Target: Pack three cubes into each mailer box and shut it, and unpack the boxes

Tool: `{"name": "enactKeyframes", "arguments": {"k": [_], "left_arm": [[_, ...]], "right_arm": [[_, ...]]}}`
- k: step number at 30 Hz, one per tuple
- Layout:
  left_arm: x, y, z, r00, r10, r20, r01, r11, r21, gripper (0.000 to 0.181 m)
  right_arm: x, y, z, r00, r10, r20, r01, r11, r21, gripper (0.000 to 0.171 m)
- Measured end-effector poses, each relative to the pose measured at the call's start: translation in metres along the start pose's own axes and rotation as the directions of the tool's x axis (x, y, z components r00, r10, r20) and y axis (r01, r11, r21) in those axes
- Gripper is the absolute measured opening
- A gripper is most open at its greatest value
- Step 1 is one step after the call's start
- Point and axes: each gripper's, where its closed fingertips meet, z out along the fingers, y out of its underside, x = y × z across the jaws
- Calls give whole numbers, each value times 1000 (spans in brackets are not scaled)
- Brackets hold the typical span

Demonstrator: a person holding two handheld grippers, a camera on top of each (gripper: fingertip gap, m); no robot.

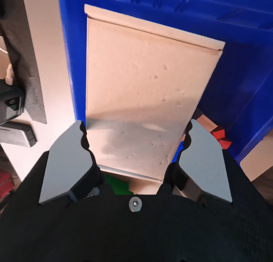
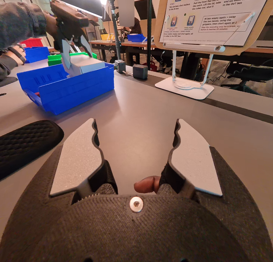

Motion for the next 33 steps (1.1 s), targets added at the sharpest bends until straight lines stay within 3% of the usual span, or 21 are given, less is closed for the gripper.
{"name": "enactKeyframes", "arguments": {"k": [1,10,16,25,33], "left_arm": [[0,-2,-7,1000,-5,12,5,1000,7,125],[7,-35,-82,986,-41,163,30,997,69,125],[43,-90,-99,981,6,194,-17,998,54,125],[144,-202,-54,986,139,96,-147,986,78,125],[199,-288,4,984,170,53,-176,971,163,125]], "right_arm": [[-1,0,0,1000,-2,2,2,1000,-2,100],[-8,2,2,999,-34,17,34,999,-21,101],[-9,3,-1,999,-37,28,38,999,-32,102],[-13,-6,-10,996,-83,36,83,997,-4,104],[-14,-20,-30,996,-79,43,77,996,48,103]]}}
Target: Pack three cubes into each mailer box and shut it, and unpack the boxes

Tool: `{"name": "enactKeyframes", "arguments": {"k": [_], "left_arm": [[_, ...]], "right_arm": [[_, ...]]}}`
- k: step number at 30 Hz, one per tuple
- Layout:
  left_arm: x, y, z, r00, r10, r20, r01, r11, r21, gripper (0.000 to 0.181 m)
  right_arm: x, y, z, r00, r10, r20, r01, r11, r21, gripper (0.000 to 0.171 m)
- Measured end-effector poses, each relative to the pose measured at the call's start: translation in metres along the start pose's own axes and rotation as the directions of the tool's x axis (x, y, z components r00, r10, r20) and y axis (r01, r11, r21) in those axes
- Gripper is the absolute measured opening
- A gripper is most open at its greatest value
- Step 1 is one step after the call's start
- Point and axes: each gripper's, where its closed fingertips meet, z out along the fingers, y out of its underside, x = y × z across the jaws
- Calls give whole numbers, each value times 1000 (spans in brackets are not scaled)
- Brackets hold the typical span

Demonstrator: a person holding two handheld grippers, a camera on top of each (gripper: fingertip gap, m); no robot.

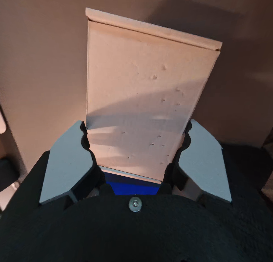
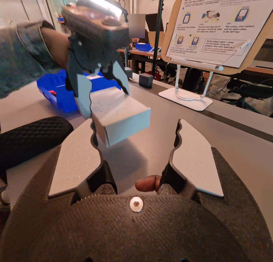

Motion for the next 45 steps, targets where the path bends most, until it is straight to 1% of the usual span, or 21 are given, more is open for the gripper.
{"name": "enactKeyframes", "arguments": {"k": [3,7,10,16,20,21,23,25,27,29,31,33,35,36,37,38,39,40,42,43,45], "left_arm": [[8,-18,18,1000,-24,-7,24,1000,9,124],[16,-31,36,997,-75,-13,75,997,-2,124],[21,-33,47,997,-73,-13,72,997,-23,125],[29,-39,60,996,-83,-24,84,996,16,125],[30,-48,61,997,-77,6,76,991,108,124],[27,-49,60,996,-84,30,80,988,135,128],[19,-49,55,990,-102,94,83,979,184,143],[14,-48,47,982,-126,138,88,963,254,145],[14,-49,33,975,-167,149,107,931,348,145],[14,-47,14,960,-229,160,131,875,466,145],[17,-47,-11,944,-296,145,146,769,623,146],[25,-46,-41,933,-349,86,149,593,791,145],[28,-37,-70,911,-412,28,143,379,914,145],[27,-29,-77,897,-441,14,137,307,942,144],[28,-20,-76,889,-458,11,139,292,946,142],[31,-11,-67,890,-456,10,159,329,931,135],[34,-2,-54,893,-450,7,189,388,902,127],[39,5,-44,899,-439,2,214,443,871,113],[51,10,-28,910,-413,-35,262,507,821,95],[56,12,-19,913,-405,-57,292,548,784,88],[59,20,3,906,-420,-47,336,647,685,84]], "right_arm": [[0,0,-4,1000,8,5,-8,1000,9,103],[2,5,-4,1000,17,10,-17,1000,-8,103],[2,8,-4,1000,23,17,-23,1000,-15,103],[2,15,-2,999,27,27,-26,999,-47,103],[1,21,1,999,27,34,-24,997,-76,104],[1,22,2,999,25,35,-22,996,-81,104],[-1,25,3,999,27,42,-23,995,-95,106],[-2,28,5,998,35,54,-29,994,-105,108],[-1,31,7,998,34,50,-28,994,-106,115],[-2,31,7,998,-4,58,8,997,-82,123],[-3,34,2,997,-33,70,40,994,-100,127],[-5,43,-5,993,-51,110,70,983,-171,128],[0,52,-9,992,-58,108,83,967,-240,130],[2,57,-11,992,-53,114,83,958,-275,129],[1,62,-12,992,-37,124,74,948,-311,128],[0,67,-12,990,-20,136,65,938,-341,128],[-3,72,-12,989,-10,149,65,928,-366,127],[-5,77,-12,987,-10,159,71,920,-386,126],[-8,87,-10,986,-17,166,86,904,-419,122],[-10,91,-9,985,-14,171,88,897,-432,118],[-14,100,-8,983,-5,182,91,880,-466,106]]}}
